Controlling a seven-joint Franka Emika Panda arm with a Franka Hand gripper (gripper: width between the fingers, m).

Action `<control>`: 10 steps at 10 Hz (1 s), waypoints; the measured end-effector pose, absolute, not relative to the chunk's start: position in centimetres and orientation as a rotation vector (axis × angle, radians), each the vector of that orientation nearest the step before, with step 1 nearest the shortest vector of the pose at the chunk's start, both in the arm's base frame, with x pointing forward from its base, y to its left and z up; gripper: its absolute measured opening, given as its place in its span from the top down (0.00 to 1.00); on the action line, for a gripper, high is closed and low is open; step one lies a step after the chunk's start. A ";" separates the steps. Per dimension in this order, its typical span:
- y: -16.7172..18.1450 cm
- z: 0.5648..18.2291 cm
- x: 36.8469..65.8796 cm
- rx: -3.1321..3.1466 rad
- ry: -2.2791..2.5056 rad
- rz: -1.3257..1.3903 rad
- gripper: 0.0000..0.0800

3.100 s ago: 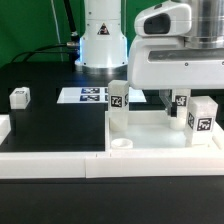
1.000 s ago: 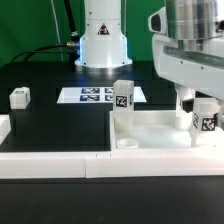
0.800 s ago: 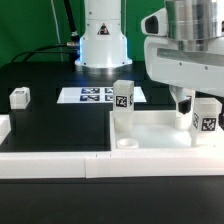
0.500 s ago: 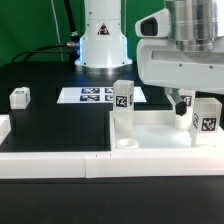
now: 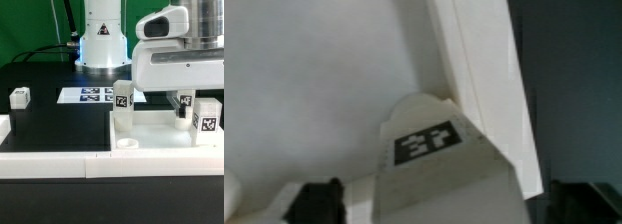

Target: Assemble square table

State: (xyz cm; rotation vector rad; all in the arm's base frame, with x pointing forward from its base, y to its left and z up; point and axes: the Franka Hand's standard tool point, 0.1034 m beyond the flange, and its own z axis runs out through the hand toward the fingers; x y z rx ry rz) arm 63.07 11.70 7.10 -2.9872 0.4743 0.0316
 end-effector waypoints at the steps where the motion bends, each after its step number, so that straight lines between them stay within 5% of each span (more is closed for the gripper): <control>1: 11.7 7.1 63.1 -2.988 0.473 0.032 0.52; 2: 11.7 7.1 63.0 -2.968 0.584 0.040 0.52; 3: 11.6 7.0 63.0 -2.932 0.751 0.050 0.63; 10: 11.2 6.8 62.9 -2.293 1.890 0.059 0.63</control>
Offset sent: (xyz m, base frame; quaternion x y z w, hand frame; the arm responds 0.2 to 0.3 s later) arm 0.0000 0.0000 0.0000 0.0000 0.0000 0.1938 0.9810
